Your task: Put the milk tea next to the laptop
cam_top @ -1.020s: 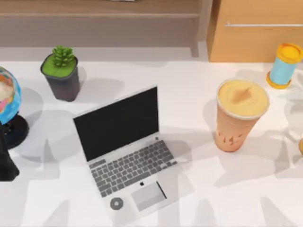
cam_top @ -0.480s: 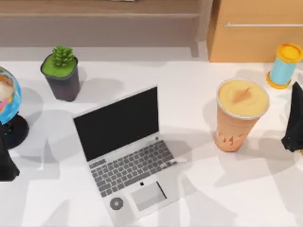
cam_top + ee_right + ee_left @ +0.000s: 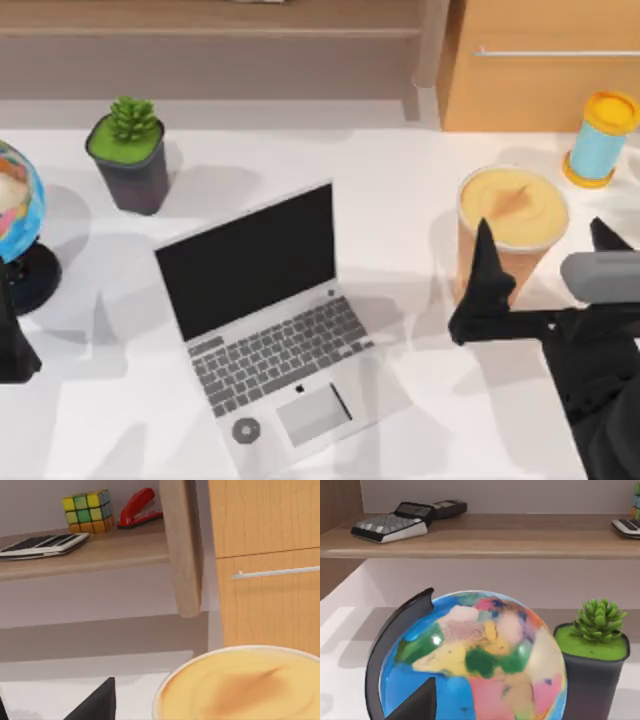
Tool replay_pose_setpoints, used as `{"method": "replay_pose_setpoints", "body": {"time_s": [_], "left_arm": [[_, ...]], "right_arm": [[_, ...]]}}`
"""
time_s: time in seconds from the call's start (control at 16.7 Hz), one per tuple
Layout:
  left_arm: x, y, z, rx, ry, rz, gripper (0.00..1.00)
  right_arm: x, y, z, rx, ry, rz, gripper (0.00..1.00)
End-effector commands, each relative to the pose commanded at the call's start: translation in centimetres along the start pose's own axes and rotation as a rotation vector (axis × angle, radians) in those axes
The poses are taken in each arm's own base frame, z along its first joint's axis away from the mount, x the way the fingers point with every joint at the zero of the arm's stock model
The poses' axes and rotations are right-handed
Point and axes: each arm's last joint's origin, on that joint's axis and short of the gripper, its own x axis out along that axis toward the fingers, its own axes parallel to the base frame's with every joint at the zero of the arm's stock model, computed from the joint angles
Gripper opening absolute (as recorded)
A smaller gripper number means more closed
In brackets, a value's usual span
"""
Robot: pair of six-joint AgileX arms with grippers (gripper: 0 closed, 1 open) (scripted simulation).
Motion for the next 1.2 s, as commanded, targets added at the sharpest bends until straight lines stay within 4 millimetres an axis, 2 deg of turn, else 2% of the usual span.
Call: {"method": "replay_pose_setpoints", "body": {"time_s": [0.24,0.42,0.84,1.02,1.2], "left_arm": [[0.0,0.0,0.0,0.0,0.0,0.0,1.0],[0.0,0.0,0.0,0.0,0.0,0.0,1.0],[0.0,0.0,0.0,0.0,0.0,0.0,1.0],[0.0,0.0,0.0,0.0,0.0,0.0,1.0],[0.0,0.0,0.0,0.0,0.0,0.0,1.0]], "right_arm": [[-0.7,1.3,-4.3,-0.087,0.068,-0.084,1.0],[-1.2,1.5,-6.3,-0.147,0.095,-0.134,1.0],[-1.2,1.3,-6.8,-0.167,0.103,-0.15,1.0],[0.6,1.5,-6.8,-0.164,0.101,-0.148,1.0],[3.7,1.0,-7.1,-0.164,0.101,-0.149,1.0]]}}
